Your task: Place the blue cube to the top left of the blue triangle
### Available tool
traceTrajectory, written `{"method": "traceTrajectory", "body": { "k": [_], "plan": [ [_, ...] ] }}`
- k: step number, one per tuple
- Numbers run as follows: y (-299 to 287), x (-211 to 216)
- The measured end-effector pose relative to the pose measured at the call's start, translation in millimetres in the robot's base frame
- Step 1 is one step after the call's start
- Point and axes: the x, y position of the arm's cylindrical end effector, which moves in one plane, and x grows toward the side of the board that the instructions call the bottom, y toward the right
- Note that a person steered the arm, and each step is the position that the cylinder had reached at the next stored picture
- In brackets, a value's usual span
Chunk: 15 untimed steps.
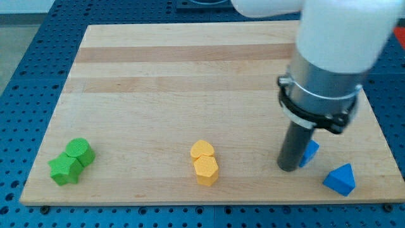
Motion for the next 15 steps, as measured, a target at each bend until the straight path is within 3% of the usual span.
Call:
{"method": "traceTrajectory", "body": {
  "k": [2, 3, 5, 8, 10, 15],
  "plan": [
    [3, 0],
    [-23, 0],
    [-27, -73],
    [-6, -69],
    [15, -32],
    [22, -23]
  ]
}}
